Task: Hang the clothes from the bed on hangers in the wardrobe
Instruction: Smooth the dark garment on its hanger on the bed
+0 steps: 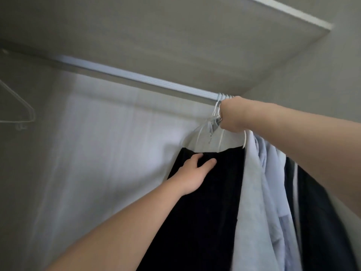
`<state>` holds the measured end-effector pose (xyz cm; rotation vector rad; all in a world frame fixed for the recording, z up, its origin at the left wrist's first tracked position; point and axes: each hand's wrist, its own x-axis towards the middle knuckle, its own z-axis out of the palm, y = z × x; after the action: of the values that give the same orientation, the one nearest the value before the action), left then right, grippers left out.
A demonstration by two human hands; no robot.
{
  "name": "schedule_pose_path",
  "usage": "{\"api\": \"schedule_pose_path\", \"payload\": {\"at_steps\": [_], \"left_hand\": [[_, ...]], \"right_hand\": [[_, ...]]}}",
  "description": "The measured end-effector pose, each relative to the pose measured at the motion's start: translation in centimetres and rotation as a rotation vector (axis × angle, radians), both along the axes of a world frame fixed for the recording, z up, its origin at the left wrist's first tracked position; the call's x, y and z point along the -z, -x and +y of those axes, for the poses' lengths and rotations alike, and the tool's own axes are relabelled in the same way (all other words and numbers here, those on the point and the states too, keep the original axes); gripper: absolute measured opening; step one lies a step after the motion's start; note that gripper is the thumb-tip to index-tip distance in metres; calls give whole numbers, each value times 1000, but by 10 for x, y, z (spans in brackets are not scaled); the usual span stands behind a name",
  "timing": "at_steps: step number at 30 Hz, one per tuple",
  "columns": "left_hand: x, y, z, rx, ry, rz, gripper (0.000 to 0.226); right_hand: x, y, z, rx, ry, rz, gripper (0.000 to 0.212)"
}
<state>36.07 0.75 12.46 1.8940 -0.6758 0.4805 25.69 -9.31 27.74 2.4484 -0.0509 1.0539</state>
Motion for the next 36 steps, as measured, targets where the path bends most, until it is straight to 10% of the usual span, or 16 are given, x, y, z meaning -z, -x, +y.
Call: {"api": "schedule_pose_path", "payload": {"at_steps": [9,15,21,36], "left_hand": [[5,-8,15,82,-46,2,77],[4,-2,22,62,7,-4,104],[3,2,30,60,43,5,83],[-40,54,49,-238,196,-539,63]], "right_hand": [[-9,-3,36,185,-199,63,27],[-22,-22,30,-233,-1099,126,23],[-8,-36,42,-567,-1374,43,29],[3,67,1,-936,-1194,-213,14]]}}
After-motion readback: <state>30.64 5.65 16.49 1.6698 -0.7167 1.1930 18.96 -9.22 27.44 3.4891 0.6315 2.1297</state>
